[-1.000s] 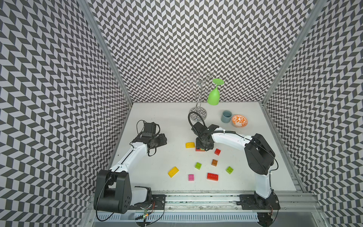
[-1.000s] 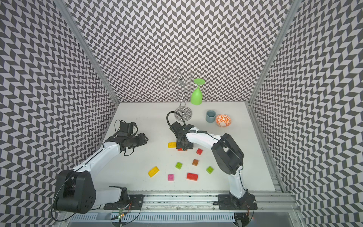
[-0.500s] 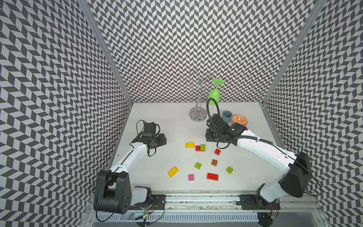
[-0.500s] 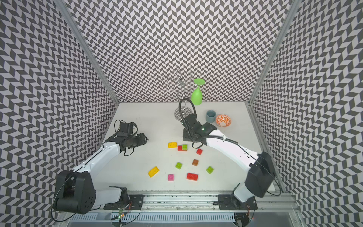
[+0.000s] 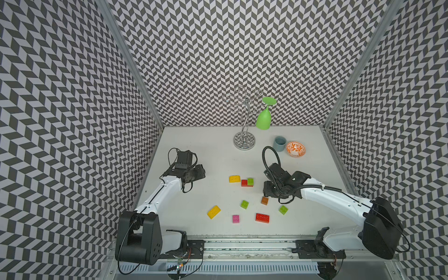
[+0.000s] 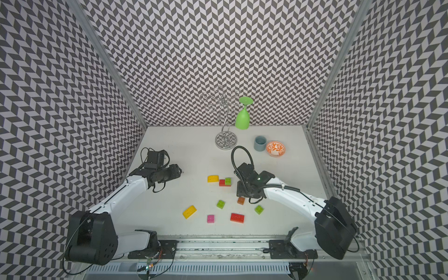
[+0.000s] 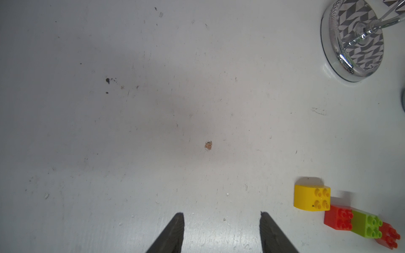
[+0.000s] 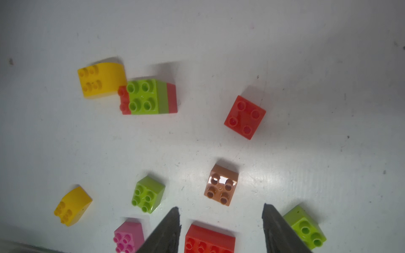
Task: Assemble the letter s with lego
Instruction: Move the lego brick at the center of the board.
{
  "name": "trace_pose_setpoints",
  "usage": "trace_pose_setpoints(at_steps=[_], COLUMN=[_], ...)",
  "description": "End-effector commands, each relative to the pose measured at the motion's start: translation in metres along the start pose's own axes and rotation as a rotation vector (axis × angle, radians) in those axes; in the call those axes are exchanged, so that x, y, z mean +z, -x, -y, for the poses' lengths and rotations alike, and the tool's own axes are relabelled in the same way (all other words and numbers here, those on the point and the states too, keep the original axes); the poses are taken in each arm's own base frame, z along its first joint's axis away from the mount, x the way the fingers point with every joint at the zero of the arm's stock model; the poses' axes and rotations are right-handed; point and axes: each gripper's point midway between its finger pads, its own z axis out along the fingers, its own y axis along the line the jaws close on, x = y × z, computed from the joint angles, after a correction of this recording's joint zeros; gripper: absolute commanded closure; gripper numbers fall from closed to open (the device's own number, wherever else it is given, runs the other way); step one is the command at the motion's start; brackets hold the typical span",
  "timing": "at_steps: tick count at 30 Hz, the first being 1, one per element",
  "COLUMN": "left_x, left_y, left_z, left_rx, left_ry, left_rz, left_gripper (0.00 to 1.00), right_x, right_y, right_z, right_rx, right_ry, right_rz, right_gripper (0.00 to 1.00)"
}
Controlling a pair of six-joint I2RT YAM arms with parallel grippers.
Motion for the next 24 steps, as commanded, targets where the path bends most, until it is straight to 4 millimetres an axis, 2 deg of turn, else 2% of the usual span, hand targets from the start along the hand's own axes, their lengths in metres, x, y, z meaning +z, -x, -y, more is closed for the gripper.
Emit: trace_pose_setpoints(at_steps=[1,5,9,17,24], left_x=[-0.001,-0.004,-0.006,-0.008,-0.010], left_y=[0.003,0.006,0.006,0.007,0.008], left_z=[0.002,0.003,0.003,0.004,0.006], left_rx=[0.013,0.015,0.015,0.015,0.016], left_ry=[-0.006,-0.007,-0.008,-0.014,-0.024], left_rz=[0.018,0.029,0.036,0.041,0.046], left_gripper=[0.43,0.42,0.42,0.40,0.39], right_x=[-0.006,0.001,0.010,0.037,0.055], right_y=[-0.004,-0.022,-0.031,-0.044,-0.050], right_z=[-0.038,-0.062,-0.078,-0.094,-0.094], right_rx=[0.052,0.121,0.182,0.243,0.259], right_ry=[0.112,0.116,0.069,0.000,-0.041], right_rz=[0.030,-0.012,-0.048,-0.128,-0.156], right_gripper=[0.39,0.43,0.41,0.34,0.33])
